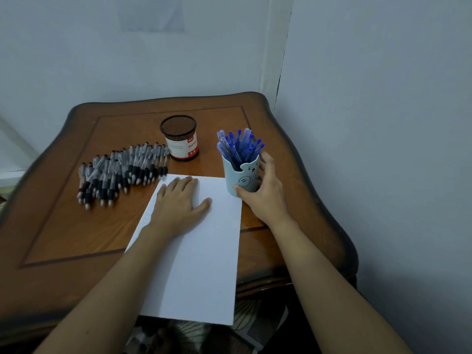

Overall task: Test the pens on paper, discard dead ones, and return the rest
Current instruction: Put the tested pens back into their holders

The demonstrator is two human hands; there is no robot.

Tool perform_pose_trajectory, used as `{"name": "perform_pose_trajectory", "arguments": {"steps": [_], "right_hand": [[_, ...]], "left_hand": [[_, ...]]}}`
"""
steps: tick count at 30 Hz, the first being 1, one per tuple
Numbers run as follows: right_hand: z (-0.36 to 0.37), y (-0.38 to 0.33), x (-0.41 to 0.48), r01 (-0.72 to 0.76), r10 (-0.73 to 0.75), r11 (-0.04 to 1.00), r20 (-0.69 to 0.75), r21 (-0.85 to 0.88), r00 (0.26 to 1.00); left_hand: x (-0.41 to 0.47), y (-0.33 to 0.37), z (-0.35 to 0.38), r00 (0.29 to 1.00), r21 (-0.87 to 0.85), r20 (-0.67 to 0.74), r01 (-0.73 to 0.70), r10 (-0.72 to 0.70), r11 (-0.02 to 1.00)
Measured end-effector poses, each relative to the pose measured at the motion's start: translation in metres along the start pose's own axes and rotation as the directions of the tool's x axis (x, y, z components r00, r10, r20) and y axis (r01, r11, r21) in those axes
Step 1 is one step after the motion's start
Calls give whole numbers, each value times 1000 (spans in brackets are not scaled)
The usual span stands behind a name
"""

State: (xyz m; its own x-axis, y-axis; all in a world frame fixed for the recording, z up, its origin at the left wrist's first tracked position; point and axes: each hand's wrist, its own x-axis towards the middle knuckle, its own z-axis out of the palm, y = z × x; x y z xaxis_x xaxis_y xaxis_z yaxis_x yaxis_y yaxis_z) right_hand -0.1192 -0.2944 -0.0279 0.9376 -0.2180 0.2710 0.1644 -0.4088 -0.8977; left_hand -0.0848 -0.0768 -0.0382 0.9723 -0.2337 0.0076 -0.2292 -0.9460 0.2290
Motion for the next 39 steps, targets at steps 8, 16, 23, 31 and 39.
{"name": "perform_pose_trajectory", "arguments": {"steps": [8,16,23,31,39], "right_hand": [[23,-2,34,-8,8,1000,-63,11,998],[41,5,71,-6,8,1000,-113,15,994],[50,14,78,-36,38,999,-110,24,993],[49,11,76,-59,64,997,-88,55,994],[47,1,49,-92,97,989,-42,116,994]], "left_hand": [[27,19,5,992,-37,-59,109,-111,993],[45,18,9,986,-66,-111,114,-121,991],[47,15,13,981,-71,-148,117,-126,991],[49,12,8,980,-172,-123,133,-155,976],[40,-4,-22,996,-405,-31,68,-88,912]]}}
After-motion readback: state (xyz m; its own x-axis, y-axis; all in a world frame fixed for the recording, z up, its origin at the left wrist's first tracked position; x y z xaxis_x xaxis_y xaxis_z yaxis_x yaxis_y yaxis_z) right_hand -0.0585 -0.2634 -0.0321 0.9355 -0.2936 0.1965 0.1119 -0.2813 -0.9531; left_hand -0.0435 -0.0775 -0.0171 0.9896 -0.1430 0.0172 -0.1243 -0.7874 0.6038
